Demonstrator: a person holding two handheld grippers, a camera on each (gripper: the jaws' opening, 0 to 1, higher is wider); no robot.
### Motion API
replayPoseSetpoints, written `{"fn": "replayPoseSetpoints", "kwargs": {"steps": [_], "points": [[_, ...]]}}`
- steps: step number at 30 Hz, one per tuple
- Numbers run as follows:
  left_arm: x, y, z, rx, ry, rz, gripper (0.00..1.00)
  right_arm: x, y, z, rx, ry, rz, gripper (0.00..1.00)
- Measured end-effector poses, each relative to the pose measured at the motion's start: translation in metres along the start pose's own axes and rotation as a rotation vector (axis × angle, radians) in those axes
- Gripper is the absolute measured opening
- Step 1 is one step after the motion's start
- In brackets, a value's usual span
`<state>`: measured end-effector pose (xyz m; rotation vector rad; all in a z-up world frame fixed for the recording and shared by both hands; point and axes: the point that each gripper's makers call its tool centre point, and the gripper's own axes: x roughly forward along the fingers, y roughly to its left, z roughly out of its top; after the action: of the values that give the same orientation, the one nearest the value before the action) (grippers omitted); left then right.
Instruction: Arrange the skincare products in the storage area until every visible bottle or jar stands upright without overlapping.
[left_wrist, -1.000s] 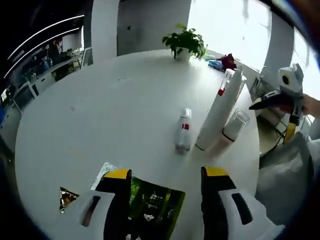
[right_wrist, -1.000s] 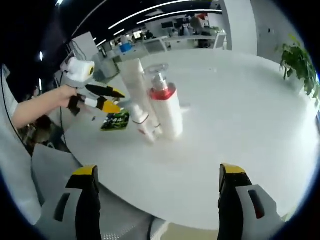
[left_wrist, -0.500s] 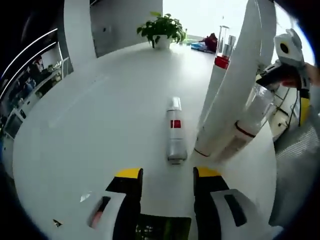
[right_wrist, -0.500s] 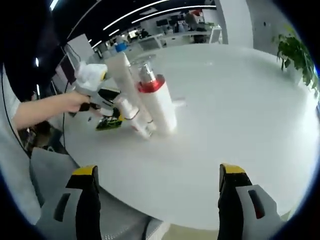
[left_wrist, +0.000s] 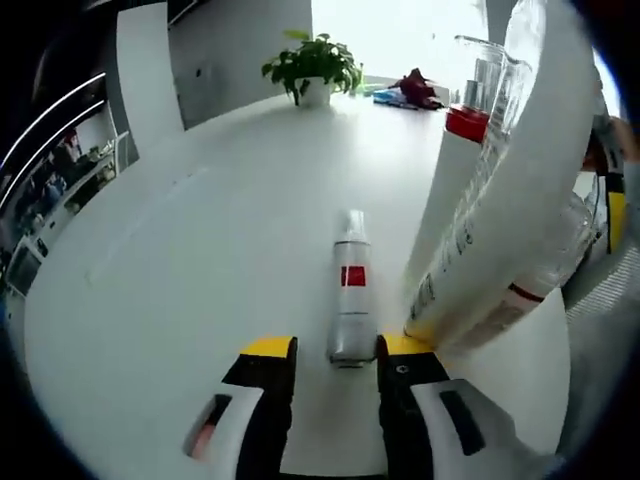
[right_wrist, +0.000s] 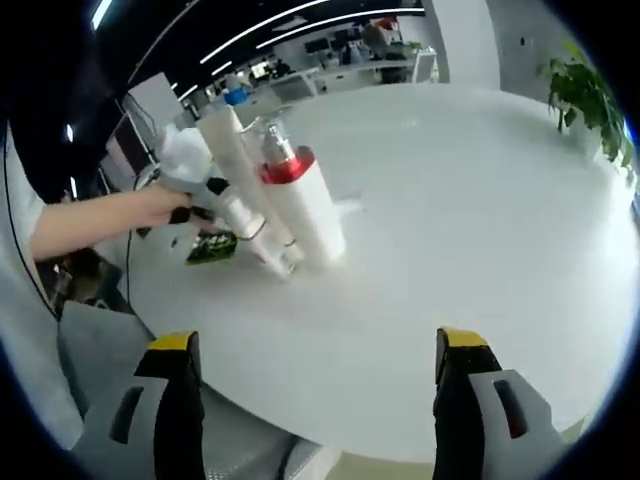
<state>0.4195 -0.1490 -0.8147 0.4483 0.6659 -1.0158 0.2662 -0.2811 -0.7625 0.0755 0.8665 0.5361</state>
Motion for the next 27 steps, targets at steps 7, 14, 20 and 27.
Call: {"fn": "replayPoseSetpoints", "kwargs": {"steps": [7,14,20,27], "points": [[0.014,0.010,0.011,0.068,-0.036,-0.043,0.33,-0.001,-0.002,0.000,0.011,-0.005,-0.008,0.97],[0.023,0.013,0.015,0.142,-0.048,-0.076,0.26,-0.003,-0.006,-0.001,0.017,-0.003,-0.018,0.97],[0.019,0.023,0.013,0.116,-0.033,-0.040,0.26,-0.001,-0.003,0.002,0.010,-0.003,-0.013,0.97],[0.008,0.031,0.017,0.076,-0.040,-0.007,0.25,-0.001,0.001,0.007,0.003,-0.009,-0.006,0.97]]}}
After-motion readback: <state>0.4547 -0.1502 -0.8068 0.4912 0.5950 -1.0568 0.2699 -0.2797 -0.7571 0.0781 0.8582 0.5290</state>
